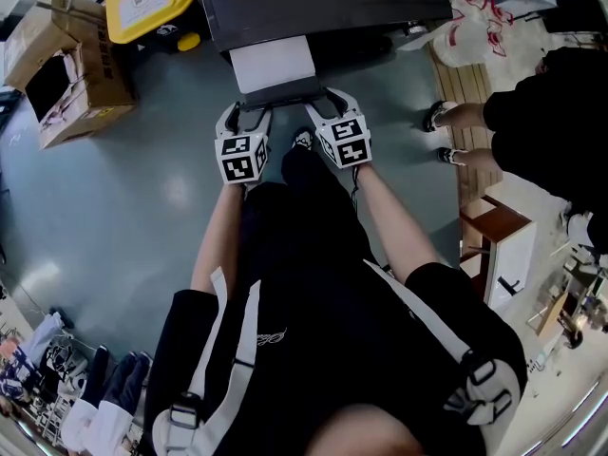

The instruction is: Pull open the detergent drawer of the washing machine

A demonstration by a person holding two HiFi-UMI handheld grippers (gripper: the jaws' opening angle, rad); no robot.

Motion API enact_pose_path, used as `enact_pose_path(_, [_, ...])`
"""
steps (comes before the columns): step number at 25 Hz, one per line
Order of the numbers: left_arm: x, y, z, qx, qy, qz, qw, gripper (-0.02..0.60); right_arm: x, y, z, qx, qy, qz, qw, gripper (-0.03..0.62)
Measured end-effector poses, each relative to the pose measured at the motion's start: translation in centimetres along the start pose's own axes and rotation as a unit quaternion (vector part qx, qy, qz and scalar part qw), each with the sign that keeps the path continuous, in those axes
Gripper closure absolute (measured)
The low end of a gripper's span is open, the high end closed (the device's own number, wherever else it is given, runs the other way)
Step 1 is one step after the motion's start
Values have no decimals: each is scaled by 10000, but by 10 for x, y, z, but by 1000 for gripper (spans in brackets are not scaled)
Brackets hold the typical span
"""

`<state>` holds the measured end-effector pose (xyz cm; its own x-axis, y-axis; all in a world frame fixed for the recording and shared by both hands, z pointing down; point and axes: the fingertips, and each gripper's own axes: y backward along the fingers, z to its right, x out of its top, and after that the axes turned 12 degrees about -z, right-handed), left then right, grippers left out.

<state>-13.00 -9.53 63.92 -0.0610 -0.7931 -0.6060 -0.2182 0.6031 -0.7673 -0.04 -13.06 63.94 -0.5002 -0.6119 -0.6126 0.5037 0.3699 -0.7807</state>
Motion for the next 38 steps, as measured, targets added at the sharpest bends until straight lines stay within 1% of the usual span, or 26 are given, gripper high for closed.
enact_pose_path(22, [-18,10,9,-37,-25,-68,10000,284,-17,12,-9,-39,-48,20,10000,395])
enact_pose_path(38, [-28,15,13,-78,-39,-76,9999,284,-27,17,-15,-66,-40,-60,10000,395])
